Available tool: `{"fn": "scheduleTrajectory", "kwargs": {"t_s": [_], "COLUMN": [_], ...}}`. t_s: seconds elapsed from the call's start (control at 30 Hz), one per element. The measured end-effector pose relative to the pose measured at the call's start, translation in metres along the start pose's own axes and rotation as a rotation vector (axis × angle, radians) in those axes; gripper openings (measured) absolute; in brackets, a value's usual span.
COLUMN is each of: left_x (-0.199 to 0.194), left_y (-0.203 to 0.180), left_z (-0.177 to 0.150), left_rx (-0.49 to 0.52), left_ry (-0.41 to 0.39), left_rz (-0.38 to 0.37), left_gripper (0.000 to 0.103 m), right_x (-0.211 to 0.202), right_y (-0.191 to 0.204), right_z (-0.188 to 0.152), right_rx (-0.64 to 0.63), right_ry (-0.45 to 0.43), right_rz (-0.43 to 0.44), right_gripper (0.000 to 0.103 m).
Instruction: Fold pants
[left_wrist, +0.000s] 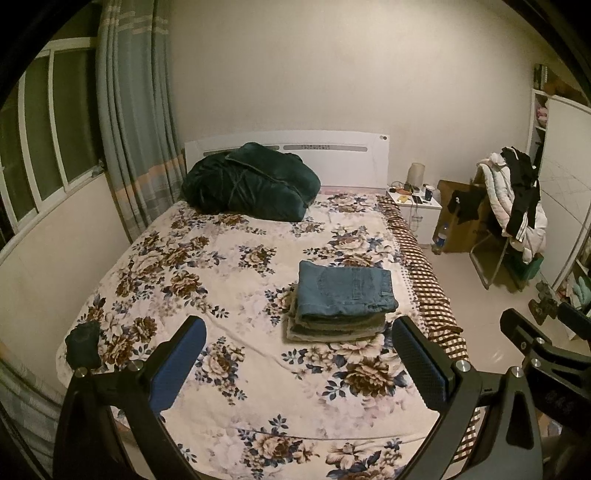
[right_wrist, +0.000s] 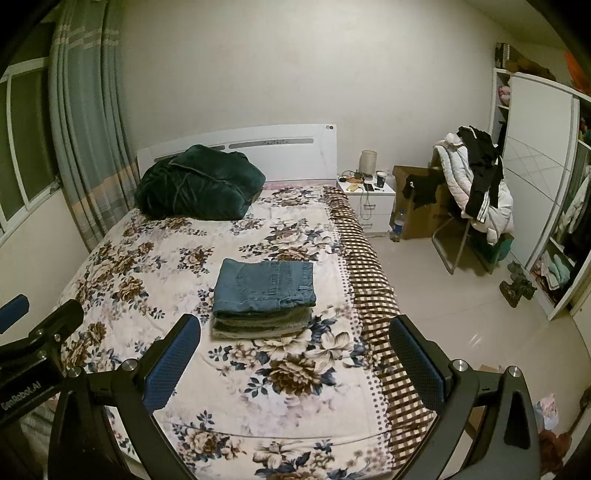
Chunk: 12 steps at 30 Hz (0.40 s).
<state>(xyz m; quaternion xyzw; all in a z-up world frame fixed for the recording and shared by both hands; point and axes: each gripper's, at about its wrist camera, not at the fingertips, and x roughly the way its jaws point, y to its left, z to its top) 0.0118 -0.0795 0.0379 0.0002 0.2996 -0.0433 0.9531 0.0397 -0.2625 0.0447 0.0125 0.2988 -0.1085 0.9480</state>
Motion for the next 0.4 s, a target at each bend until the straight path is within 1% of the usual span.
{"fn": "scheduleTrajectory", "kwargs": {"t_s": [0.23,0.33,0.4], "left_x": [0.0004,-0.0044,-0.0058], "left_y": [0.0000,-0.0013,-0.0023], "left_z": [-0.0019,-0.0054,-0.0057], "left_rx": [-0.014,-0.014,-0.008], "left_ry": [0.005,-0.030,-0.039], "left_rz": [0.012,0.040,0.044], "left_gripper": [0.103,0.103,0.103], "right_x": [-0.0008,-0.0011,-0.0014], "right_y": [-0.0001,0.0000,-0.0002], "right_z": [-0.0012,-0.0013,-0.0014], "right_rx": [0.001,0.000,0.001], "right_ry": [-0.003,-0.003,-0.004], "right_rz": [-0.002,-0.002,-0.004], "right_gripper": [0.103,0.103,0.103]}}
